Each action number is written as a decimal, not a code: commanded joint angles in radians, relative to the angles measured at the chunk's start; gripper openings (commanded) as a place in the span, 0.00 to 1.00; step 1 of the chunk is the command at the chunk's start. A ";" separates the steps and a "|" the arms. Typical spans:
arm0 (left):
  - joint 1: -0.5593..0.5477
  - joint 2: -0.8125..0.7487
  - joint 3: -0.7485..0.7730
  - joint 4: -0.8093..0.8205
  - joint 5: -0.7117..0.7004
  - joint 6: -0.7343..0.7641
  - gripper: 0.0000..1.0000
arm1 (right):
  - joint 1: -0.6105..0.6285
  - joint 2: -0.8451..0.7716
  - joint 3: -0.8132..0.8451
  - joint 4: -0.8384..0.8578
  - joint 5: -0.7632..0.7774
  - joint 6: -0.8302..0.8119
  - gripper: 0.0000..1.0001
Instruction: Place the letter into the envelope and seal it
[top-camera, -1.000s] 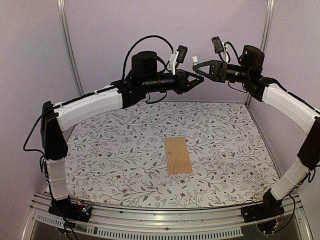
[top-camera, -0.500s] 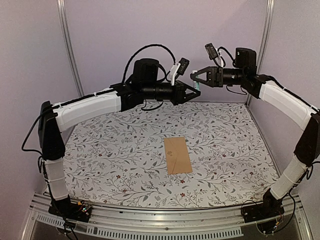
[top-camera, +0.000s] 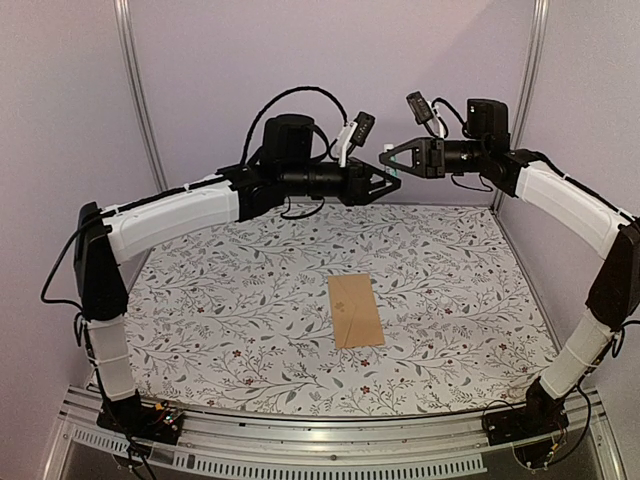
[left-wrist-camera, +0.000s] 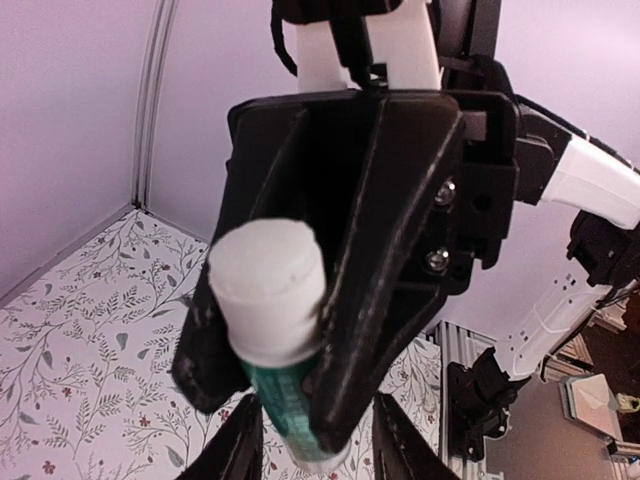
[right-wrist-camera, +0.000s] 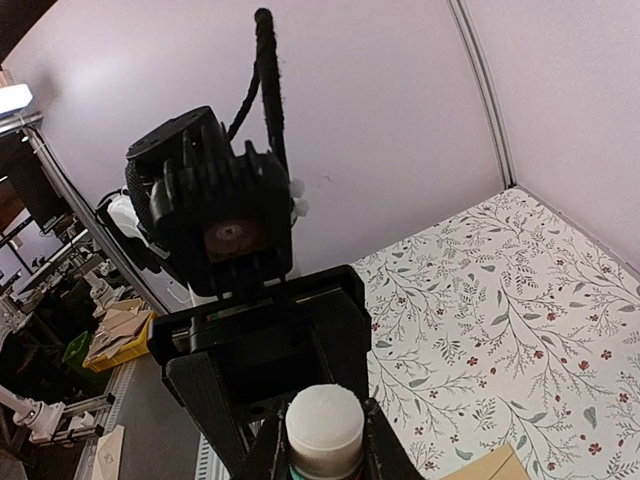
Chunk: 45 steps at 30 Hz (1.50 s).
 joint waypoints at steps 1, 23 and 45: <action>0.019 -0.039 -0.010 0.091 0.010 -0.053 0.35 | -0.001 -0.011 -0.004 0.021 -0.008 0.033 0.05; 0.037 0.005 0.020 0.104 0.074 -0.108 0.23 | -0.001 -0.017 -0.021 0.093 -0.018 0.099 0.11; 0.038 0.018 0.035 0.067 0.116 -0.089 0.10 | -0.014 0.005 0.007 0.101 -0.023 0.122 0.28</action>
